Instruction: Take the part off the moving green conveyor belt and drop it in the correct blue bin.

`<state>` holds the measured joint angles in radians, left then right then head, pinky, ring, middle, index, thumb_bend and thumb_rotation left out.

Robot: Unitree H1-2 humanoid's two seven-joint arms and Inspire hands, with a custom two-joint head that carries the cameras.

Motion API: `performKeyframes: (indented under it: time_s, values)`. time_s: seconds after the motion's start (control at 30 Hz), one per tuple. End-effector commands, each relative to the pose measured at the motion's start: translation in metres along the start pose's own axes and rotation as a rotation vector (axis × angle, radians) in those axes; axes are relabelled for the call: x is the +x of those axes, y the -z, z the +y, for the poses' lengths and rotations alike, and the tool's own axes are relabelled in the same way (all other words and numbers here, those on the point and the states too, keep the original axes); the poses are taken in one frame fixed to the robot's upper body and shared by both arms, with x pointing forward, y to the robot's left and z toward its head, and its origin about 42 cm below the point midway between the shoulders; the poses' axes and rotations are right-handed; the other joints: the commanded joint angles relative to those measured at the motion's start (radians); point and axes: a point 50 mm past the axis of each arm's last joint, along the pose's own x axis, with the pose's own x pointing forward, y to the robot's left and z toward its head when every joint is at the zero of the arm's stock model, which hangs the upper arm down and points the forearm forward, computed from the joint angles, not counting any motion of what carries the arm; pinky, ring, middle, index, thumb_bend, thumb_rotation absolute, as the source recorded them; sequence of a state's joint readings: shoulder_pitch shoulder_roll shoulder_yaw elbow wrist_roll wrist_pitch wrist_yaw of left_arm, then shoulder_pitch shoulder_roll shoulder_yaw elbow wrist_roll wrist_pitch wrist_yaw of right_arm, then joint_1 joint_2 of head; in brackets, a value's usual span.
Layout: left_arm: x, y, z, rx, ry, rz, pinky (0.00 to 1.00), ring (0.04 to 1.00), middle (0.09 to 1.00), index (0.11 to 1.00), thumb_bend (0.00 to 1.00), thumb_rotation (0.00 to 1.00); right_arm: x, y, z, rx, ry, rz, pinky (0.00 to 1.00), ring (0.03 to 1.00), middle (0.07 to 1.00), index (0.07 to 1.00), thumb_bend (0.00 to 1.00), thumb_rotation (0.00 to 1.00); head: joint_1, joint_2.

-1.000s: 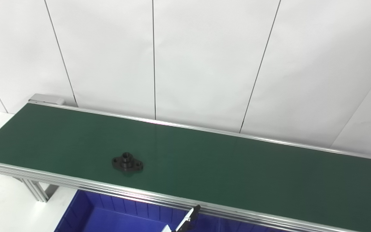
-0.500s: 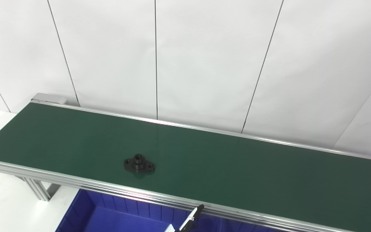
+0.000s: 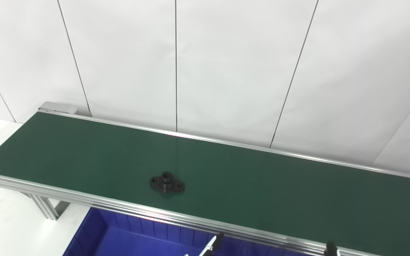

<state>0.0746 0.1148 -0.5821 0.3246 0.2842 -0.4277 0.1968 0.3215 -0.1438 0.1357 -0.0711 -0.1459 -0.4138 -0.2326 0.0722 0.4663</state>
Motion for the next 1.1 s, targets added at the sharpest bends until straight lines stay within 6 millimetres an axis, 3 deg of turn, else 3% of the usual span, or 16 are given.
performKeyframes:
  time_s: [0.0,0.07,0.17,0.2,0.27,0.43,0.57,0.97,1.07]
  values:
    - [0.011,-0.011,0.0,0.014,0.014,-0.066,0.87,0.964,1.0,0.994,0.83,0.67,0.021,-0.022,-0.004,-0.034,-0.017,-0.147,1.0,1.0,1.0,1.0,0.68,1.0,-0.018,0.005]
    - [0.012,-0.01,0.001,0.025,0.024,-0.059,0.87,0.964,1.0,0.991,0.83,0.67,0.036,-0.031,-0.008,-0.081,-0.024,-0.179,1.0,1.0,1.0,1.0,0.66,1.0,-0.042,0.012]
    - [0.013,-0.009,0.003,0.038,0.035,-0.055,0.87,0.964,1.0,0.997,0.83,0.68,0.057,-0.042,-0.014,-0.129,-0.02,-0.221,0.95,0.947,0.964,0.983,0.7,0.88,-0.065,0.018]
    - [0.013,-0.009,0.004,0.034,0.034,-0.056,0.87,0.965,1.0,0.998,0.83,0.68,0.063,-0.046,-0.016,-0.143,-0.024,-0.235,0.94,0.938,0.957,0.975,0.7,0.86,-0.132,0.034]
    - [0.013,-0.008,0.007,0.029,0.032,-0.059,0.88,0.97,1.0,1.0,0.83,0.68,0.076,-0.054,-0.017,-0.161,-0.033,-0.262,0.9,0.922,0.942,0.954,0.7,0.8,-0.182,0.047]
    - [0.012,-0.009,0.018,0.054,0.042,-0.068,0.92,0.995,1.0,1.0,0.81,0.74,0.102,-0.082,-0.006,-0.191,-0.08,-0.284,0.83,0.884,0.91,0.925,0.73,0.69,-0.316,0.091]
    - [0.012,-0.01,0.026,0.067,0.057,-0.076,0.95,1.0,1.0,1.0,0.78,0.79,0.12,-0.099,0.009,-0.211,-0.116,-0.264,0.81,0.879,0.901,0.924,0.73,0.63,-0.368,0.119]
    - [0.01,-0.011,0.04,0.103,0.08,-0.083,1.0,1.0,1.0,1.0,0.75,0.88,0.16,-0.119,0.037,-0.313,-0.216,-0.205,0.86,0.911,0.929,0.932,0.73,0.55,-0.413,0.167]
    - [0.009,-0.012,0.044,0.106,0.088,-0.085,1.0,1.0,1.0,1.0,0.76,0.89,0.174,-0.123,0.047,-0.352,-0.249,-0.18,0.83,0.885,0.907,0.921,0.74,0.52,-0.424,0.193]
